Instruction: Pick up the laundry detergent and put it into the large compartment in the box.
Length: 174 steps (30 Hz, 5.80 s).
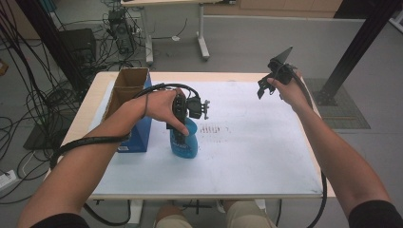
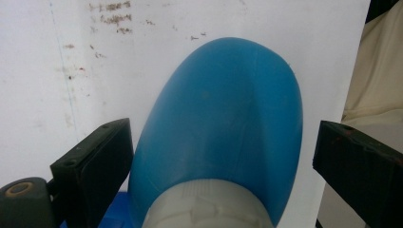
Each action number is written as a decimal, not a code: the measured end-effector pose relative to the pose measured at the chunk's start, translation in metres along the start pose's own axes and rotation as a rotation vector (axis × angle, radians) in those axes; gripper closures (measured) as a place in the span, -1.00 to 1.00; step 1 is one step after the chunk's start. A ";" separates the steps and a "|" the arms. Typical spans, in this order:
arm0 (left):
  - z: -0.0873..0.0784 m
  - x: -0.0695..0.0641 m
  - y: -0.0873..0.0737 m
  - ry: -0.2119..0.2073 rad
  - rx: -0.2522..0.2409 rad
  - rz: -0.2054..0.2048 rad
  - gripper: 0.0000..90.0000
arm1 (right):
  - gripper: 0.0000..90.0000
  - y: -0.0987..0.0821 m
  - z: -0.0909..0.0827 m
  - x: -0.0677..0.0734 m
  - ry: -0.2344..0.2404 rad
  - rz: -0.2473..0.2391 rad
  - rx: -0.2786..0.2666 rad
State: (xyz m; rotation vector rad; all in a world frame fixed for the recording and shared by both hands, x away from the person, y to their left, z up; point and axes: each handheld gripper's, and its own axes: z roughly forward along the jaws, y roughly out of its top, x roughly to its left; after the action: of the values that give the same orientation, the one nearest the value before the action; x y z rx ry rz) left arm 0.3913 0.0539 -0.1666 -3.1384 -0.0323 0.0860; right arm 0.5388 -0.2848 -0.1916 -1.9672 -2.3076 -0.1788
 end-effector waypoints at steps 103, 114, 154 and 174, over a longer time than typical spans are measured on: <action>-0.002 -0.007 -0.002 0.029 -0.002 0.020 -0.82 | -0.86 0.002 0.000 0.002 -0.007 -0.004 0.007; -0.002 -0.009 -0.003 0.049 -0.003 0.021 -0.79 | -0.86 0.002 0.001 0.006 -0.023 -0.012 0.008; 0.005 -0.011 -0.003 0.075 0.022 0.067 -0.23 | -0.86 0.006 0.006 0.010 -0.026 -0.010 0.015; 0.004 -0.011 -0.002 0.076 0.026 0.090 -0.21 | -0.86 0.008 0.008 0.013 -0.030 -0.016 0.019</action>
State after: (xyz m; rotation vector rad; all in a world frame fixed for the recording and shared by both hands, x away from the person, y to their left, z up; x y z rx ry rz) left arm 0.3797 0.0560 -0.1704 -3.1133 0.1093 -0.0324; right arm 0.5442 -0.2699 -0.1973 -1.9558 -2.3351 -0.1298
